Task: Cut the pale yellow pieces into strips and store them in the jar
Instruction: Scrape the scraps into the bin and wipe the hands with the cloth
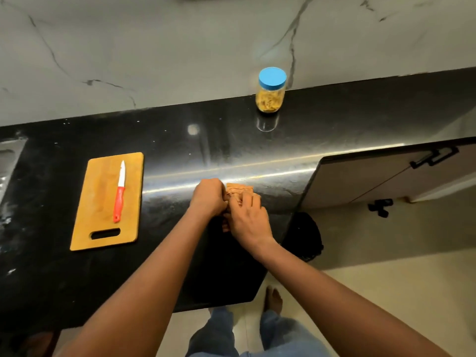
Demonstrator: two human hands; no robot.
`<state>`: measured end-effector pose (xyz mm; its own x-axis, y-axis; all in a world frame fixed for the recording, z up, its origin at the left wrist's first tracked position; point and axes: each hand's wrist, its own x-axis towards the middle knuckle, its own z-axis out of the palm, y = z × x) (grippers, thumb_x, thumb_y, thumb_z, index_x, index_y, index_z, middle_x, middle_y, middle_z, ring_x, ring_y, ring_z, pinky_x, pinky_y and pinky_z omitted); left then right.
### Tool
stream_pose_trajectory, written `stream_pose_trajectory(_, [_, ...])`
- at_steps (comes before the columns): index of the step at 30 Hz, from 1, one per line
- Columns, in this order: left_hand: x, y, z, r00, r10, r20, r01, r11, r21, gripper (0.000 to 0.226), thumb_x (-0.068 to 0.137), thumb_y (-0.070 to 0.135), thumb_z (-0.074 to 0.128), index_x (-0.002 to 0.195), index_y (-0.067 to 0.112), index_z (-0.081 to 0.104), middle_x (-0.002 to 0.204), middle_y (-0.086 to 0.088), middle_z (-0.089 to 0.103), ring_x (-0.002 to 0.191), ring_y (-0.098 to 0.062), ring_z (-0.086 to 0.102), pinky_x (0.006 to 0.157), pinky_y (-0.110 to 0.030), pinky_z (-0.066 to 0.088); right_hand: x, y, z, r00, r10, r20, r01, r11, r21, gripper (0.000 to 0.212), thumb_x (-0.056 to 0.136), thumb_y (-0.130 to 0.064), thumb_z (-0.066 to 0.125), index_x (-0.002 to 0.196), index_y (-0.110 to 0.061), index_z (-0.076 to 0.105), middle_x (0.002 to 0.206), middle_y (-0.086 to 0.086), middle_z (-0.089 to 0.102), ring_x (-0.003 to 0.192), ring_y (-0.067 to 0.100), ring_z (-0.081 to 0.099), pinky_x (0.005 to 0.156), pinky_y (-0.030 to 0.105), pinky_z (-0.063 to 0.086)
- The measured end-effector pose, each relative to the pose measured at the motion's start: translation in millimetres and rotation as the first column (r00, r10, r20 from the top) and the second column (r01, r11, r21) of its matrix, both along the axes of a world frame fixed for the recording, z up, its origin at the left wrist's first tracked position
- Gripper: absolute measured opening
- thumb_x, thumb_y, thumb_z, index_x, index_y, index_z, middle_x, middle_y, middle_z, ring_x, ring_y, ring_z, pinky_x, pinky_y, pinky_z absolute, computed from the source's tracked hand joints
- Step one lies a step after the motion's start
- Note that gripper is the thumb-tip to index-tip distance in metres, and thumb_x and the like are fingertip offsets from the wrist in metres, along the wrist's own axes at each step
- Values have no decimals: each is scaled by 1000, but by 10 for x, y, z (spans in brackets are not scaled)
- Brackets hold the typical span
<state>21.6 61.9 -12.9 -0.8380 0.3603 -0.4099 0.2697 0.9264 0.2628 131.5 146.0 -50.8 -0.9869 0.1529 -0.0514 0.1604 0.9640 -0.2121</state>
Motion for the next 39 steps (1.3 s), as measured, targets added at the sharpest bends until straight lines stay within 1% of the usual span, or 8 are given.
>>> stream_pose_trajectory(9, [442,1070,-60,978,-198,69,191,977,96,8,68,4,69,69,12,70,72,-9,68,71,-25,66,65,-33,59,646,971,-63,987,-146,-68,145,989,-23,45,93,-38,57,130,-14,49,107,14,50,90,30,48,56,35,46])
stream_pose_trajectory(19, [838,1809,-136,959,-282,22,267,929,255,5,73,8,61,76,9,66,74,-9,62,75,-30,61,61,-31,47,962,1797,1,969,-248,-16,248,969,7,38,87,-26,60,120,-12,47,106,15,49,88,32,48,61,42,50])
stream_pose_trajectory(23, [800,1819,-87,954,-293,61,261,914,312,7,71,14,75,75,13,69,76,-5,67,74,-22,64,62,-28,48,988,1900,85,962,-270,-49,272,962,25,41,88,-30,58,124,-14,45,104,12,52,89,28,45,68,38,46])
stream_pose_trajectory(27, [500,1460,239,937,-295,188,208,901,380,15,71,12,84,75,13,70,75,-6,73,67,-17,70,65,-26,57,782,1716,272,980,-170,-105,170,985,-4,46,87,-41,57,126,-22,42,97,9,52,84,26,47,69,39,45])
stream_pose_trajectory(29, [303,1156,409,936,-274,219,191,921,339,15,71,10,85,76,11,71,74,-6,73,66,-16,71,68,-28,60,576,1446,374,988,-99,-119,87,991,-98,45,87,-37,57,127,-23,44,99,10,51,87,28,48,70,39,46])
stream_pose_trajectory(31, [116,820,546,951,-257,175,223,956,192,13,72,13,82,75,17,71,73,-2,71,66,-13,67,69,-26,57,360,1084,426,992,-40,-117,23,989,-146,42,86,-33,56,125,-21,48,100,13,52,89,33,49,71,41,46])
stream_pose_trajectory(35, [-16,-31,709,975,-136,178,148,987,-58,6,73,12,75,79,14,74,75,-4,72,64,-13,62,47,-17,45,73,156,398,988,98,-117,-119,974,-194,37,85,-30,53,118,-14,51,100,18,54,87,38,50,73,45,43])
stream_pose_trajectory(39, [50,-789,644,980,6,200,28,986,-167,7,76,9,71,82,10,75,73,-4,72,66,-15,68,58,-22,51,-10,-652,355,974,225,-23,-225,956,-188,50,80,-33,66,119,-10,45,116,20,48,101,39,46,84,47,41])
